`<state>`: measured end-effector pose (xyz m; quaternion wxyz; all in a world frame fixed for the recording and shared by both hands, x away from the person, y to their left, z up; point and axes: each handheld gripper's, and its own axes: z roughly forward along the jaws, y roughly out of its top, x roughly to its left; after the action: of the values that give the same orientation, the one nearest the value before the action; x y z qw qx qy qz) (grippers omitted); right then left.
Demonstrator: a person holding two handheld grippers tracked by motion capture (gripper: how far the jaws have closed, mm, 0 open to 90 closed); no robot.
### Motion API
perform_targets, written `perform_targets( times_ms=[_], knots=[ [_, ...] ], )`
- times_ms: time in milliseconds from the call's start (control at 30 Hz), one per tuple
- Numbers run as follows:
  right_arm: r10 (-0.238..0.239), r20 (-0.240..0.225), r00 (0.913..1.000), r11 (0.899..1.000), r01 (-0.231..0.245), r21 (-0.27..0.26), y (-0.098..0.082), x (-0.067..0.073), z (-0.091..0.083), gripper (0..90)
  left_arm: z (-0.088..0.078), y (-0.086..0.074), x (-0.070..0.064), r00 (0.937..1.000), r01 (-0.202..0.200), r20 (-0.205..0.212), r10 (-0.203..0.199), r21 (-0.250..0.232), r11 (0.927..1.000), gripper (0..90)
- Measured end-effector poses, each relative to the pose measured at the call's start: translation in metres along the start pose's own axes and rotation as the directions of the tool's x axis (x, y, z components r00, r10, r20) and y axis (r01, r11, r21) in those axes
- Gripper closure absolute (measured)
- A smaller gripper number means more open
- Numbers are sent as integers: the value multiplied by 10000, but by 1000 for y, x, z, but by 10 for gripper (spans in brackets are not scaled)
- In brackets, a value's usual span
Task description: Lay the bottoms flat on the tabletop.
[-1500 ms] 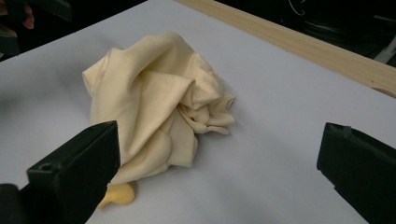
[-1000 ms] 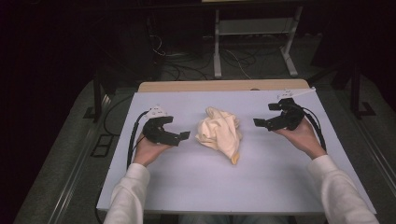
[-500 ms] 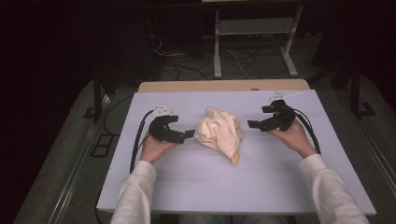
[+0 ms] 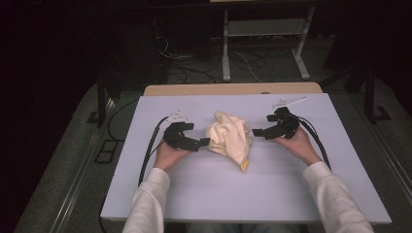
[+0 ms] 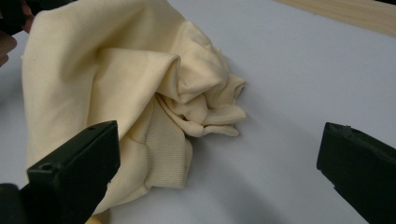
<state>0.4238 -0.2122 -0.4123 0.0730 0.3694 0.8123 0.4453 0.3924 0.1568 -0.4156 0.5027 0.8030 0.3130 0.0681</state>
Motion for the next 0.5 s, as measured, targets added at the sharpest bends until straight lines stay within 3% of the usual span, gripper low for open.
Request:
perform_targets(
  times_ms=[133, 233, 500],
  knots=[
    [136, -55, 9999, 9997, -135, 190, -4, 0, 8, 0, 5, -2, -2, 9990, -39, 450, 32, 157, 9999, 138],
    [162, -88, 9998, 9994, -160, 307, -5, 0, 12, 0, 8, -3, -3, 9984, -126, 559, 109, 310, 9994, 165],
    [209, -270, 9994, 9985, -195, 502, -9, -1, 25, 99, 15, -7, -3, 9988, -299, 412, 276, 565, 9980, 357]
  ],
)
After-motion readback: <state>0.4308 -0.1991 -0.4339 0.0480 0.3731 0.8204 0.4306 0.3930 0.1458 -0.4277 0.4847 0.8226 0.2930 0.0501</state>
